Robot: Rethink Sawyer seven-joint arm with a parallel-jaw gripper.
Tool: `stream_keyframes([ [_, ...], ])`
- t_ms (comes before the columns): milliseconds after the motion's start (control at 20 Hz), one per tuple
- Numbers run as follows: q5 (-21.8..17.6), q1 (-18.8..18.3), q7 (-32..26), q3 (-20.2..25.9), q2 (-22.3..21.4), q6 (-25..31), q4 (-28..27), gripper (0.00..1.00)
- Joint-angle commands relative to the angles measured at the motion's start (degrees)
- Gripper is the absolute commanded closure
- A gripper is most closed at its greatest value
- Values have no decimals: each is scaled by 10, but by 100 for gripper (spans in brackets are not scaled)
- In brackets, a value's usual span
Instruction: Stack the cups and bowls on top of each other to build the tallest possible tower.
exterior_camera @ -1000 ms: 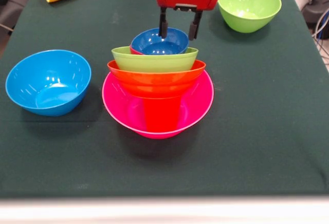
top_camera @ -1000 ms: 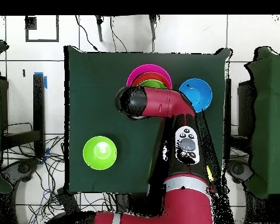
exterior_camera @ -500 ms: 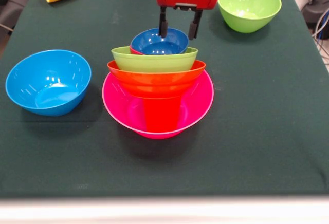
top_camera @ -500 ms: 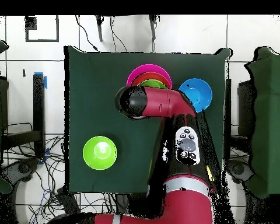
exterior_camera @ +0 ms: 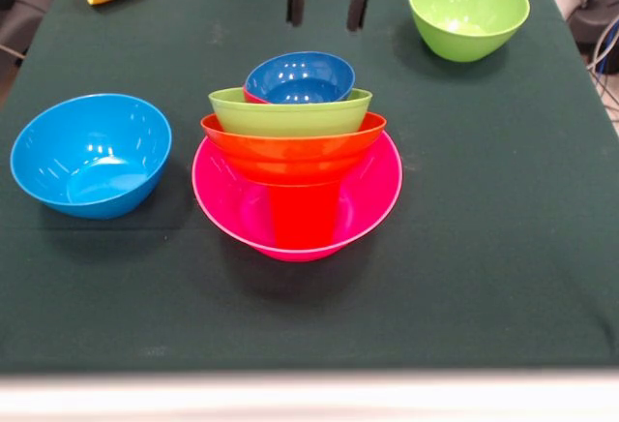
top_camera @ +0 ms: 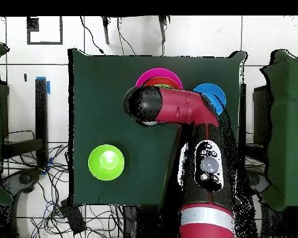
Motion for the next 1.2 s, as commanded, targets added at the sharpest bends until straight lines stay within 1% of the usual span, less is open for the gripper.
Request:
stream_keyframes([
  [50,4,-14,-3,46,-7,81,-4,0],
  [200,4,-16,0,48,-13,81,6,0],
  [250,5,-17,2,50,-16,73,18,0],
  [550,1,-16,11,51,-12,62,22,0],
  [700,22,-16,31,59,-14,54,47,0],
  [800,30,-12,45,59,-19,33,70,0],
  [950,39,-3,59,56,-29,12,94,0],
  [1200,51,12,68,50,-48,-1,124,0],
])
